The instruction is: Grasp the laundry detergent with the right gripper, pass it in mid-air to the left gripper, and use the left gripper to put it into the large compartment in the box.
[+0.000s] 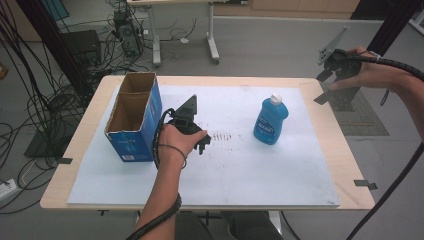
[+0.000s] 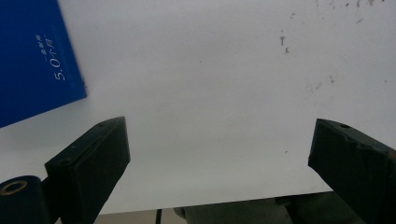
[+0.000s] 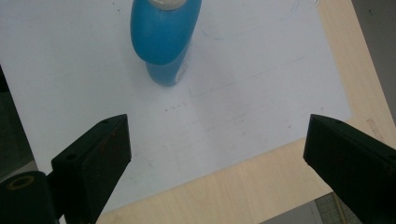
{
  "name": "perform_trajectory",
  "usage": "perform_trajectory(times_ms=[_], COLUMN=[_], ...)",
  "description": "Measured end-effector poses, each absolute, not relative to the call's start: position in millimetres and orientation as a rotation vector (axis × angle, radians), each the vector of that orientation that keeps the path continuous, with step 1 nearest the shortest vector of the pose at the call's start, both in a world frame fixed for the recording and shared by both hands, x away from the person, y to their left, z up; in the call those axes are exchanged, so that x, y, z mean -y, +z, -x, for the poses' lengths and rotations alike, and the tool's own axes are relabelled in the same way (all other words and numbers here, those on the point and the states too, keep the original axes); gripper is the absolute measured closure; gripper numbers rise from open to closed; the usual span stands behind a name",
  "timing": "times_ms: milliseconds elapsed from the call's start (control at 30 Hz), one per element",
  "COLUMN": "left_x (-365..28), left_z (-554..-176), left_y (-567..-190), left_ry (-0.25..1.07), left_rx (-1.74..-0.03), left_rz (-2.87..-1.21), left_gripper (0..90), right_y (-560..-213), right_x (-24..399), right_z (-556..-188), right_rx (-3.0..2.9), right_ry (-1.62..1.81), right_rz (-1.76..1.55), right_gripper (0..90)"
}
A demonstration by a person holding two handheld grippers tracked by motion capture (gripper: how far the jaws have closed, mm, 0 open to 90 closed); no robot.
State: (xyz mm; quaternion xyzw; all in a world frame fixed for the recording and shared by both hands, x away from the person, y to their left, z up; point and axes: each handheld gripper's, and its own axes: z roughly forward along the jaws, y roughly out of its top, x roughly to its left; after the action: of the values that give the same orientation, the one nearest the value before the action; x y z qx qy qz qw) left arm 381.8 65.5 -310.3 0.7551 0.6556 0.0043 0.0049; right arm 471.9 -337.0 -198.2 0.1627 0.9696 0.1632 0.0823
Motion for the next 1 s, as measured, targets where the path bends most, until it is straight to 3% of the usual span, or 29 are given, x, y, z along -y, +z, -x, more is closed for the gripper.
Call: perform_trajectory(times_ms=[1000], left_x=[-65.2], left_z=[-373.4], left_y=[-315.6], left_ry=[0.057], left_rx=[-2.005], left_rz=[-2.387], left_gripper=[5.8], right_y=[-260.1], right_x=[338.2], right_z=[-446.4], right_rx=[-2.856], right_ry=[0.685], right_rz=[-0.517], right_gripper=[4.3])
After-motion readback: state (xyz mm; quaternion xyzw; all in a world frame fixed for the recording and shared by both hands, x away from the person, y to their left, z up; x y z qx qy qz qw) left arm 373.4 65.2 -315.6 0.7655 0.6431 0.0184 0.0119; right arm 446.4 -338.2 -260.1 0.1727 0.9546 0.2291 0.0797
